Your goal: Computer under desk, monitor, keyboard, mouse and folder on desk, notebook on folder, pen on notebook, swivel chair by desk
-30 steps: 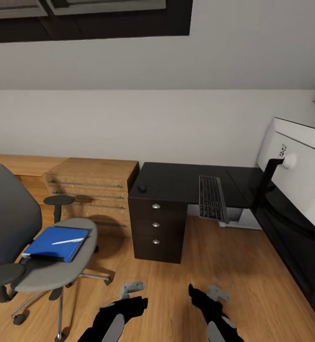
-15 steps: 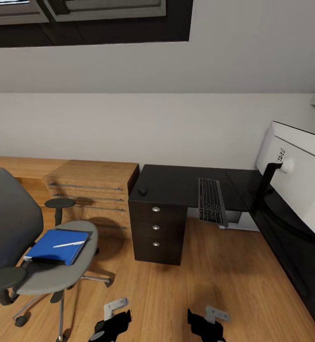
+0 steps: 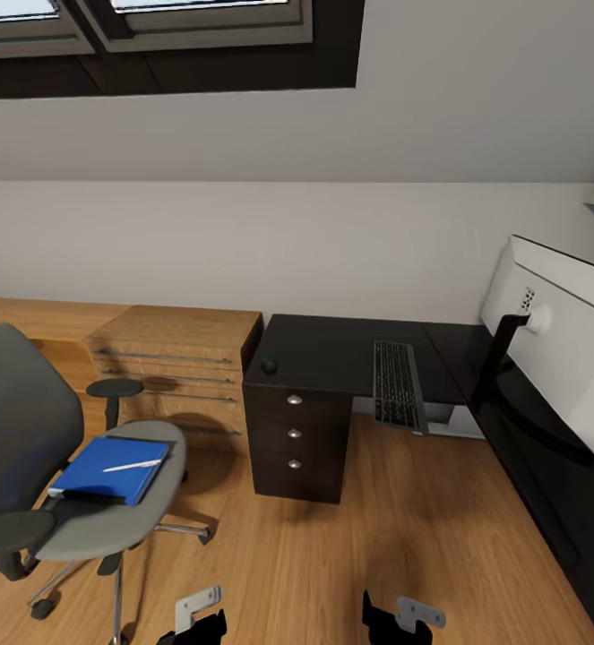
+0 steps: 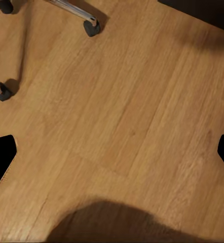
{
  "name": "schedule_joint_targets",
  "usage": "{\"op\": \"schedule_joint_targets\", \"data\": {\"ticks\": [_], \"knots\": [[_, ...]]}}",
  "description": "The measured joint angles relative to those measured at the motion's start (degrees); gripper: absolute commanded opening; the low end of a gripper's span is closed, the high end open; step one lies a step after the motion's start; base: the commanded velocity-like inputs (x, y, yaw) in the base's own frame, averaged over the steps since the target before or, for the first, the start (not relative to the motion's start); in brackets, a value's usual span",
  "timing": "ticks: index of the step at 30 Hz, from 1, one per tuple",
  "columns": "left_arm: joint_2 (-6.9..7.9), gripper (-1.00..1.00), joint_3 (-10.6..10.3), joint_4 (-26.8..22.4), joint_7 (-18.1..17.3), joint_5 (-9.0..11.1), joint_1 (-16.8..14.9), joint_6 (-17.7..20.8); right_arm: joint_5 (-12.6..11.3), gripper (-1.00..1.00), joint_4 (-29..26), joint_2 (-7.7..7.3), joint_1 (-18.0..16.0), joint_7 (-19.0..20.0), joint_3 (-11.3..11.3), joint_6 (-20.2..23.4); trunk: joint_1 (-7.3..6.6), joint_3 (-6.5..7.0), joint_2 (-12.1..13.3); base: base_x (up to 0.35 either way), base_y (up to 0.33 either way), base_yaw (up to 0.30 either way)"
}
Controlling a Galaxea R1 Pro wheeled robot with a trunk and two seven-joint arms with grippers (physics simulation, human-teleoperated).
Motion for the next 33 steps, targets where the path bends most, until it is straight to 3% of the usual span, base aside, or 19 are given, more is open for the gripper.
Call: {"op": "schedule_joint_targets", "data": {"ticks": [8, 16, 33], "knots": [[1.43, 1.00, -0.05, 0.45, 0.07, 0.11, 0.00, -0.14, 0.06, 1.00, 1.19, 0.02, 0.09, 0.10, 2.84, -0.69, -1.76, 1.44, 3.21, -0.001, 0.000, 0.000], [1.39, 1.00, -0.07, 0.90, 0.21, 0.28, 0.00, -0.05, 0.12, 1.00, 1.21, 0.03, 0.09, 0.22, 2.96, -0.75, -3.50, 2.88, 6.42, -0.089, 0.000, 0.000], [1.34, 1.00, 0.20, 1.93, 0.62, 0.30, 0.00, -0.16, 0.05, 1.00, 1.37, 0.03, 0.08, 0.20, 2.95, -0.81, -7.22, 5.93, 13.25, -0.321, 0.000, 0.000]]}}
